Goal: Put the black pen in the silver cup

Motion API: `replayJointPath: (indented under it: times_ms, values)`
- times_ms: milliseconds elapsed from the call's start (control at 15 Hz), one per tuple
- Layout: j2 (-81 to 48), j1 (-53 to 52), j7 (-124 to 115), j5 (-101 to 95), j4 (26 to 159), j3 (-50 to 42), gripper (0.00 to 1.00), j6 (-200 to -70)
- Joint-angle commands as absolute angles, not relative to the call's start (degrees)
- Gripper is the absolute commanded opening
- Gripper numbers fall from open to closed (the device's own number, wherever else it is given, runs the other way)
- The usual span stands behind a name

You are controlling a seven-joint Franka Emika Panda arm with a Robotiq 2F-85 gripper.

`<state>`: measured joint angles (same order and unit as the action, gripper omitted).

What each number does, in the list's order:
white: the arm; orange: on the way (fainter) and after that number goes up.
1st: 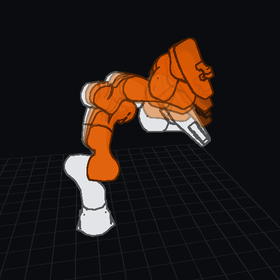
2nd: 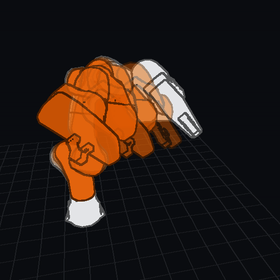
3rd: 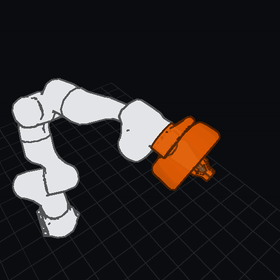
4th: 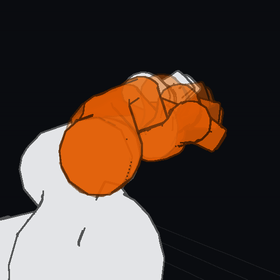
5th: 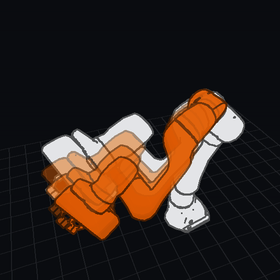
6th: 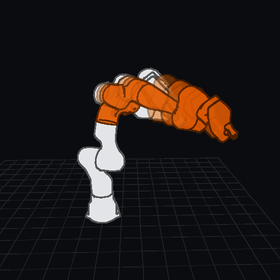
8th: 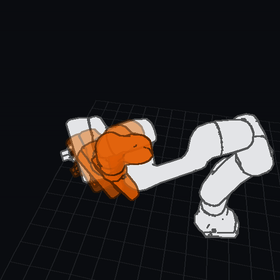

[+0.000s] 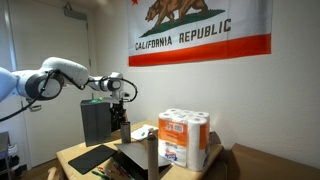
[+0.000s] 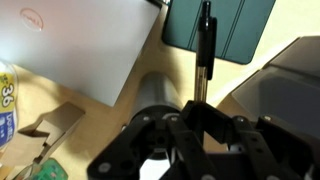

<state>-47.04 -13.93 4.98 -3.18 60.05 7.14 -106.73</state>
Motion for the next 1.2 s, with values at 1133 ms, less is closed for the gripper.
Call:
replayJointPath:
  times_ms: [1133]
  values:
    - [-41.2,-22.1,-12.6,-15.0,78.2,-4.9,0.03,-146.5]
